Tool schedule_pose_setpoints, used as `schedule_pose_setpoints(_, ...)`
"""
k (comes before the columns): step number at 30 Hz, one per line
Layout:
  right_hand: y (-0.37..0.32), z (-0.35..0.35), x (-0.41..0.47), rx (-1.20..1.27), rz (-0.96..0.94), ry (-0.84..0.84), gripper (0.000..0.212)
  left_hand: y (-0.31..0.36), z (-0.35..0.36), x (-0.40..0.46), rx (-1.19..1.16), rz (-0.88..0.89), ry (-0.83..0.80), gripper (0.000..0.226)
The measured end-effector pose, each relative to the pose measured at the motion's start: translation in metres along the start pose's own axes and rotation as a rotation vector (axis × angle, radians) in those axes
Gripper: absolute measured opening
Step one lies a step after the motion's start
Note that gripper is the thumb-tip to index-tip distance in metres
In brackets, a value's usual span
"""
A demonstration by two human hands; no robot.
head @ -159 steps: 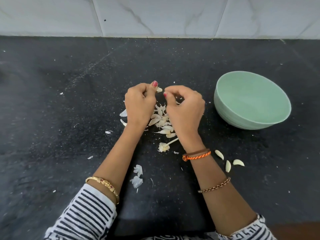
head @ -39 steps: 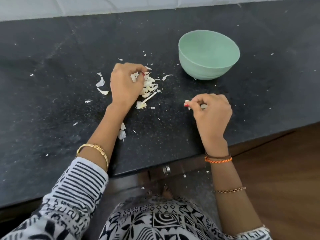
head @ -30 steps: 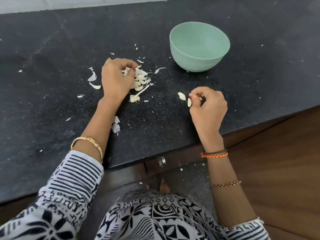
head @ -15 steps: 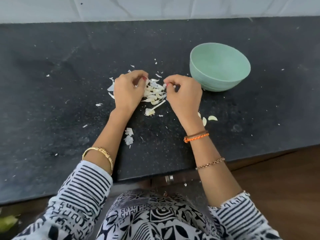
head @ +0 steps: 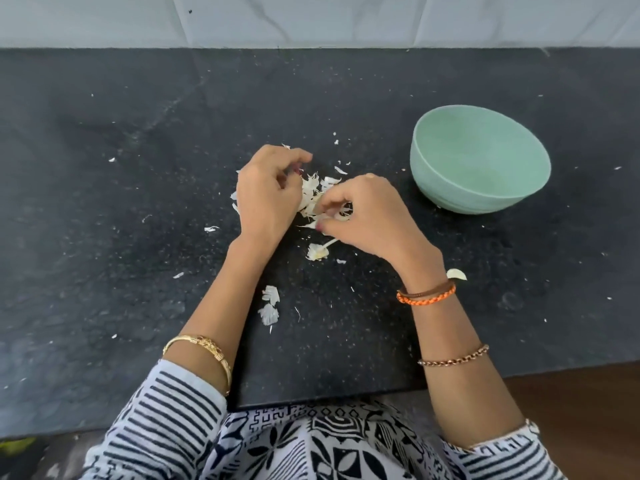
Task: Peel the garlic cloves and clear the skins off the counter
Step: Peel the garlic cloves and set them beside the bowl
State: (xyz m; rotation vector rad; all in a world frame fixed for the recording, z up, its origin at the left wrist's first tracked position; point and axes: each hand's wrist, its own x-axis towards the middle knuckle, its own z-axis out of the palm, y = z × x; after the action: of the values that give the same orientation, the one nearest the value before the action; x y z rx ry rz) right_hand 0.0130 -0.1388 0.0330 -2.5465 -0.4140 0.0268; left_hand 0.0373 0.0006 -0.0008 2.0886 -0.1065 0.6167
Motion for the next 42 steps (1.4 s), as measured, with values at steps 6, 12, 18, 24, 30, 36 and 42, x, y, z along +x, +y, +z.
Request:
schedule_pose_setpoints(6, -0.013, 0.002, 0.001, -0.250, -0.054, -0.018, 0.022, 0.004, 0.003, 0.006, -0.058, -0.038, 0.013, 0.032)
schedule_pose_setpoints(12, -0.012, 0.000, 0.011, -0.340, -0.095, -0.073, 0.023, 0.000, 0.007, 0.014, -0.121, -0.137, 0.001, 0.029)
schedule_pose_setpoints(18, -0.001, 0.001, 0.039, 0.255, -0.013, 0.166, 0.016, -0.001, 0.007, 0.024, -0.204, -0.143, 0.115, 0.035)
schedule_pose_setpoints(24, -0.005, 0.004, 0.039, 0.853, 0.223, 0.358, 0.003, -0.006, 0.003, 0.020, -0.277, -0.174, 0.038, 0.013)
schedule_pose_setpoints(30, 0.002, 0.012, 0.042, 0.847, 0.240, 0.564, 0.015, -0.002, 0.009, 0.016, -0.329, -0.042, -0.084, 0.006)
schedule_pose_setpoints(36, 0.010, 0.010, 0.040, 0.791, 0.176, 0.534, 0.016, -0.006, 0.015, 0.014, -0.311, 0.026, -0.122, 0.004)
schedule_pose_setpoints(42, 0.008, 0.013, 0.040, 0.824, 0.164, 0.587, 0.007, -0.002, 0.014, 0.013, -0.320, 0.028, -0.150, 0.021)
